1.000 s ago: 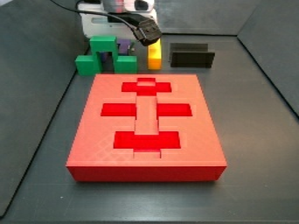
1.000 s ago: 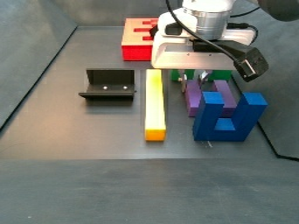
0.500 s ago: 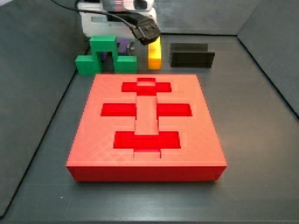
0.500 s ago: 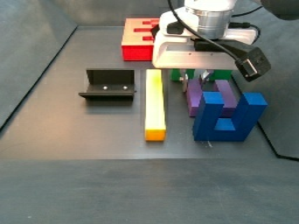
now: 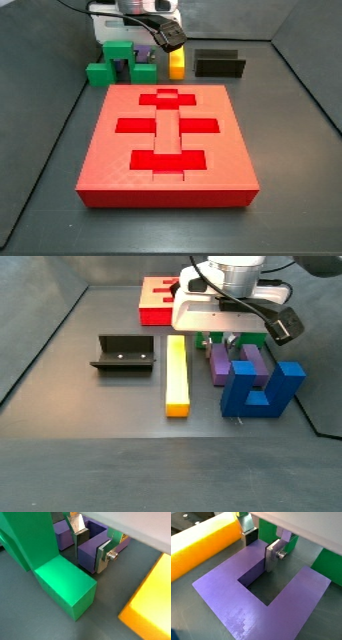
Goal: Pick up the purple object. Move up. Place the purple object on the fixture. Regrasp the purple object. Move to above the board. Insert the purple object.
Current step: Pick up the purple object, then move up, then place the purple object on the fixture.
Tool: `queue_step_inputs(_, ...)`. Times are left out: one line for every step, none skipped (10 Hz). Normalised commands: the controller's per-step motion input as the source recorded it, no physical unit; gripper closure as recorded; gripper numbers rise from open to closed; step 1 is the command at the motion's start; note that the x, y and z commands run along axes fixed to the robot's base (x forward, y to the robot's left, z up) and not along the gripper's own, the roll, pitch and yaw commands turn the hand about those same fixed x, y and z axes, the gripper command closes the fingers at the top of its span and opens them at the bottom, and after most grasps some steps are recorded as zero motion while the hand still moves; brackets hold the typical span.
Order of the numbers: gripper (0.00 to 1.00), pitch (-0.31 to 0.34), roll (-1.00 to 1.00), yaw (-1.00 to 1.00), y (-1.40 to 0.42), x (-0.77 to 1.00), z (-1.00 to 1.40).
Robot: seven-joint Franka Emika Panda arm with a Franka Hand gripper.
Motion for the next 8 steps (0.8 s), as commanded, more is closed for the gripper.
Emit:
queue_step_inputs(1.0, 0.0, 0.0, 0.0, 0.0, 0.0, 0.0)
queue_step_inputs(1.0, 0.0, 0.0, 0.0, 0.0, 0.0, 0.0)
queue_step_inputs(1.0, 0.0, 0.0, 0.0, 0.0, 0.0, 0.0)
queue_step_inputs(1.0, 0.0, 0.0, 0.0, 0.0, 0.0, 0.83)
queue_step_inputs(1.0, 0.017, -0.01, -0.01, -0.04, 0.01, 0.78)
queue_step_inputs(1.0, 0.041, 0.0, 0.0, -0.03, -0.02, 0.6)
queue_step_inputs(1.0, 0.011, 0.02, 0.0, -0.01, 0.01, 0.23)
queue_step_inputs(1.0, 0.0, 0.0, 0.0, 0.0, 0.0, -0.03)
